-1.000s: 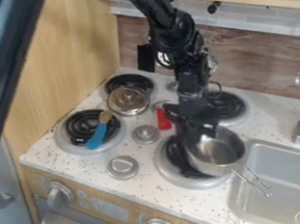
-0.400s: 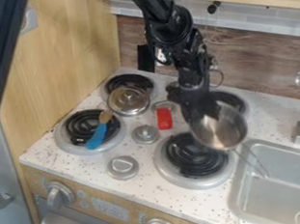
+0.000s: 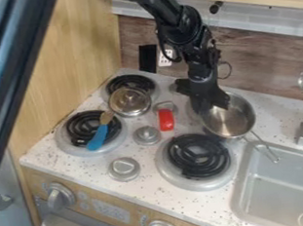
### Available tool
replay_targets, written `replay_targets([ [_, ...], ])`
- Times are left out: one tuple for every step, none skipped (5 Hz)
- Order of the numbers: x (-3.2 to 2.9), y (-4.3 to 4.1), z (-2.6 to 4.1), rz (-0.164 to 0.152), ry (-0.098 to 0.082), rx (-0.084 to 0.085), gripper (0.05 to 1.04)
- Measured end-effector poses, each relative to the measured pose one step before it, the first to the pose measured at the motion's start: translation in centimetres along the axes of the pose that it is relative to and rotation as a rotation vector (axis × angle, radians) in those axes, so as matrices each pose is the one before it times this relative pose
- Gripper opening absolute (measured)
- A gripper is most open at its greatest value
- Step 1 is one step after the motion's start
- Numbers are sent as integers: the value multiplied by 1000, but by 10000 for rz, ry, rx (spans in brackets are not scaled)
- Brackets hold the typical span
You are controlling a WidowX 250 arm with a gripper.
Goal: Put the silver pot on the upper right burner of the stove
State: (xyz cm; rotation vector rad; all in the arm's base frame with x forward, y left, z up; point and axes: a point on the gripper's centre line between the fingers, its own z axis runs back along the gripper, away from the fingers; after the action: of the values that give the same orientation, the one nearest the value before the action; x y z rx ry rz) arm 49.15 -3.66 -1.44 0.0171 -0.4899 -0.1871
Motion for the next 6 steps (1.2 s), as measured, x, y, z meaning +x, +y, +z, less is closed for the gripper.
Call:
replay_targets([
  [1075,-31,-1357,390,-247,-152,64],
  [630,509,-893,318,-157,-5,64],
  [1256,1054,-377,380,-290,104,64],
  [1125,850,-538,288,-152,108,64],
  [1215,666,-635,270,-94,36,64],
  [433,1027,-802,149,60,127,64],
])
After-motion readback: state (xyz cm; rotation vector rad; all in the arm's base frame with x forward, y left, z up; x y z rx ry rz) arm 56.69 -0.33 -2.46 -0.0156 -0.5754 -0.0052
